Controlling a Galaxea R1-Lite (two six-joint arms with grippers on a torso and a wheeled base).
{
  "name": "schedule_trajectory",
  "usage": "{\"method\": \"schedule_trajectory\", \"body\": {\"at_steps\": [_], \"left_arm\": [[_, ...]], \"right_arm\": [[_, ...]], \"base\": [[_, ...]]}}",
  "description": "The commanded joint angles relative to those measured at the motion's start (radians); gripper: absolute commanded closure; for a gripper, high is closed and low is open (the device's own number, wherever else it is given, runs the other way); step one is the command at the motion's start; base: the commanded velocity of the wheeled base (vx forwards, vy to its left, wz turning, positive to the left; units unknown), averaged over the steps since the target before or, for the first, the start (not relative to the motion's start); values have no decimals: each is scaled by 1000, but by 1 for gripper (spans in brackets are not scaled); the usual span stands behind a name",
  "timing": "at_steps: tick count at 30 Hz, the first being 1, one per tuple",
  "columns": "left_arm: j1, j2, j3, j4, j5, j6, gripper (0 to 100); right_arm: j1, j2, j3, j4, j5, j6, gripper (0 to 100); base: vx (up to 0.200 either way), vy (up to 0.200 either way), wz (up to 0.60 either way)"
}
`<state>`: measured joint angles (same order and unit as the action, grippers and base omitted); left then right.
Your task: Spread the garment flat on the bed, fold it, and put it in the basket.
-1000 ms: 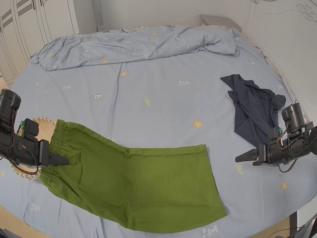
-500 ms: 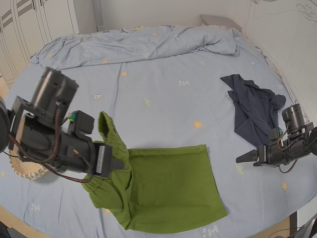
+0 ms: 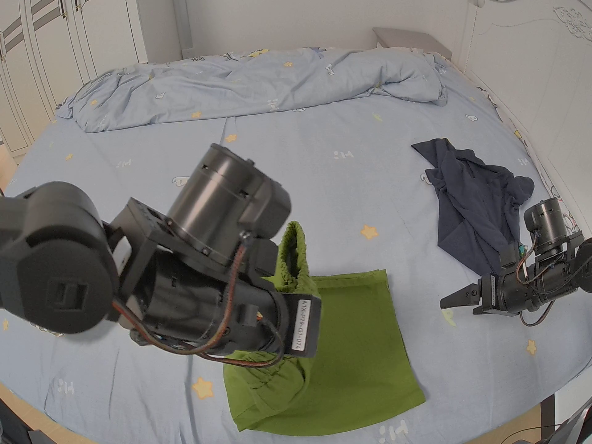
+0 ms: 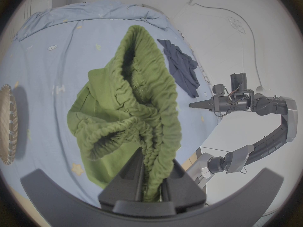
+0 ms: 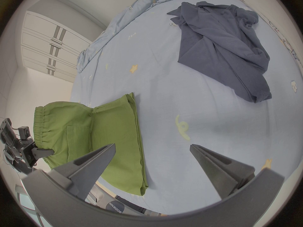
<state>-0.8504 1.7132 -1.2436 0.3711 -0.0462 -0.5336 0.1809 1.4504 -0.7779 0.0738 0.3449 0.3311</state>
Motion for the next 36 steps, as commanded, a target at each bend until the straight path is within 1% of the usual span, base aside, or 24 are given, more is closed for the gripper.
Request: {"method": "schedule_trajectory", "body": {"at_steps": [1,2,5,6,8,9,14,19,24,26,27,28,29,32,34,36], "left_arm": [[-24,60,-2,-37,2,-16,100],[-35,82,-2,-63,3,-31,100],[-47,100,-2,-78,6,-45,100],[-62,129,-5,-109,12,-66,100],[-64,131,-5,-112,14,-66,100],[-73,148,-13,-138,34,-68,0],[-99,171,-22,-213,40,-75,0],[-111,198,-16,-336,60,-155,0],[-96,186,-7,-370,63,-198,0],[-64,154,20,-371,58,-227,0],[-32,125,53,-373,46,-236,0],[-18,114,67,-373,39,-236,0],[17,85,107,-374,14,-235,0],[116,26,201,-377,-70,-232,0],[205,-3,283,-399,-152,-226,0],[304,-24,385,-475,-242,-221,0]], "right_arm": [[0,7,2,0,0,0,0],[0,7,2,0,0,0,0],[0,8,2,0,0,0,0],[0,16,2,0,0,2,0],[0,18,2,0,0,2,0],[0,21,2,0,0,2,0],[-1,27,2,-2,0,0,0],[-1,28,5,-2,0,-1,0],[-1,33,5,-2,0,0,0],[0,31,5,-2,0,0,0],[0,30,5,-2,0,0,0],[0,30,5,-2,0,0,0],[0,30,5,-2,2,0,0],[0,24,3,-2,3,0,0],[2,22,3,-2,5,0,0],[5,10,3,-2,5,0,0]], "base": [[0,0,0],[0,0,0],[0,0,0],[0,0,0],[0,0,0],[0,0,0],[0,0,0],[0,0,0],[0,0,0],[0,0,0],[0,0,0],[0,0,0],[0,0,0],[0,0,0],[0,0,0],[0,0,0]]}}
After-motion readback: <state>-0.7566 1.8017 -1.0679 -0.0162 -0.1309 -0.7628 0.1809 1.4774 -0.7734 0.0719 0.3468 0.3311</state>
